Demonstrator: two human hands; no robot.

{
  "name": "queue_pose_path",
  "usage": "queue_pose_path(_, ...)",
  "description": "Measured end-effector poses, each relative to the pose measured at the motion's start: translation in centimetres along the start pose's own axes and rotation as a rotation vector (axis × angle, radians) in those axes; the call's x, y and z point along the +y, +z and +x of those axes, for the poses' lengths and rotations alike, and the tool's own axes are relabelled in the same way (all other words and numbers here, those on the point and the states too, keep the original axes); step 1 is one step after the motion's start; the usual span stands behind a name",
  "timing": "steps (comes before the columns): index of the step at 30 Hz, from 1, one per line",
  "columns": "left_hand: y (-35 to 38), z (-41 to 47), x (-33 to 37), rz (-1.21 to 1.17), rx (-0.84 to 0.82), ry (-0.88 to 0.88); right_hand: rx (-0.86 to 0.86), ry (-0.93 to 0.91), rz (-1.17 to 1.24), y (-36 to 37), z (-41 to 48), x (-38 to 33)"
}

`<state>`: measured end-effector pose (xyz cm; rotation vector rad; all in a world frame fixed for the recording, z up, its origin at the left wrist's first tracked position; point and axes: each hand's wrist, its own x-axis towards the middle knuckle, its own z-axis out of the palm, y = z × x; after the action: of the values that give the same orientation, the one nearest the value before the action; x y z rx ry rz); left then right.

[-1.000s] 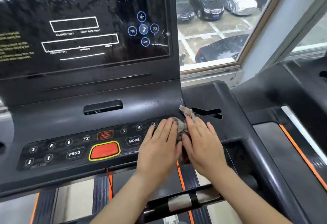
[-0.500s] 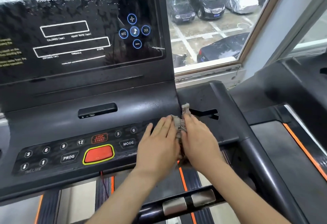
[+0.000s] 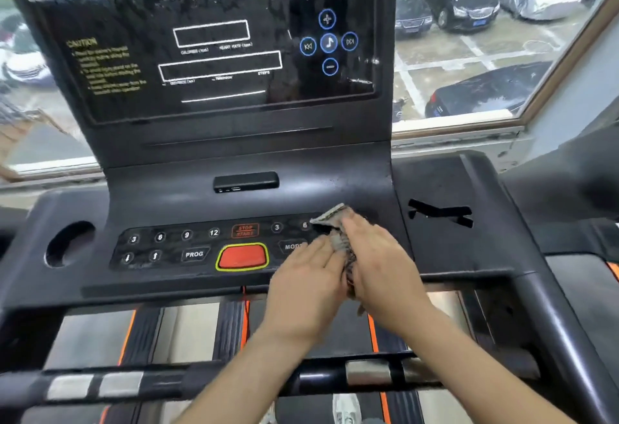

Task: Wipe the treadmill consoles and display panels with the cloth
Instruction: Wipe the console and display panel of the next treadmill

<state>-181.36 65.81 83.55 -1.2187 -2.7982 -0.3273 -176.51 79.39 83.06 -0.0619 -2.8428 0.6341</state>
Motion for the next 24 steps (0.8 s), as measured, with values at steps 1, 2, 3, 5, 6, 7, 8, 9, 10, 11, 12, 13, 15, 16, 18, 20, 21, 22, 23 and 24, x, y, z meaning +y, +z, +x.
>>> queue_pose_path(1,0.1,-0.8,-0.6,-0.017,0.033,0.020,-0.037,-0.032,0.024,0.3,-0.3,-0.4)
queue_pose_path(2,0.1,-1.3,-1.0,-0.029,0.067,0.043,-0.048,-0.065,0.031,0.3,-0.5,-0.7)
queue_pose_path(3,-0.1,-1.7,-1.3,-0.041,0.100,0.066,-0.064,-0.094,0.024,0.2,-0.6,-0.7)
queue_pose_path(5,-0.6,-2.0,-1.3,-0.059,0.156,0.096,-0.106,-0.153,-0.033,-0.2,-0.7,-0.4)
queue_pose_path(6,-0.6,-2.1,-1.2,-0.060,0.174,0.101,-0.129,-0.167,-0.067,-0.3,-0.7,-0.2)
queue_pose_path(7,-0.6,-2.3,-1.4,-0.055,0.189,0.101,-0.145,-0.175,-0.100,-0.3,-0.5,-0.2)
queue_pose_path(8,-0.6,-2.7,-2.0,-0.045,0.203,0.087,-0.158,-0.186,-0.127,0.0,0.0,-0.5)
queue_pose_path(9,-0.6,-3.2,-2.7,-0.037,0.214,0.064,-0.156,-0.196,-0.152,0.5,0.6,-1.1)
queue_pose_path(10,-0.8,-3.8,-3.7,-0.037,0.226,0.043,-0.149,-0.208,-0.165,1.2,1.2,-1.9)
queue_pose_path(11,-1.0,-4.6,-4.7,-0.039,0.241,0.029,-0.142,-0.230,-0.161,2.1,1.7,-2.8)
queue_pose_path(12,-1.2,-5.5,-5.8,-0.036,0.265,0.022,-0.130,-0.256,-0.158,3.0,2.1,-3.9)
queue_pose_path(13,-1.4,-6.4,-6.9,-0.026,0.295,0.026,-0.127,-0.279,-0.161,3.9,2.4,-5.0)
queue_pose_path(15,-1.5,-8.3,-9.2,-0.001,0.355,0.038,-0.125,-0.302,-0.168,5.3,3.1,-7.2)
queue_pose_path(16,-1.5,-9.1,-10.3,0.007,0.375,0.031,-0.122,-0.308,-0.159,5.9,3.3,-8.2)
queue_pose_path(18,-1.5,-10.6,-12.2,0.016,0.398,-0.019,-0.117,-0.341,-0.149,6.8,3.8,-9.7)
queue_pose_path(20,-1.6,-11.9,-14.0,0.015,0.405,-0.068,-0.115,-0.401,-0.146,7.8,4.4,-11.1)
queue_pose_path(21,-1.8,-12.5,-14.8,0.009,0.408,-0.088,-0.115,-0.428,-0.145,8.1,4.8,-11.9)
queue_pose_path(22,-2.0,-13.1,-15.8,-0.003,0.412,-0.112,-0.111,-0.450,-0.141,8.6,5.5,-12.8)
queue_pose_path(23,-2.3,-13.6,-16.8,-0.018,0.420,-0.141,-0.113,-0.466,-0.139,9.2,6.2,-13.8)
queue_pose_path(24,-2.7,-14.3,-17.9,-0.032,0.432,-0.171,-0.129,-0.470,-0.141,9.9,6.9,-15.1)
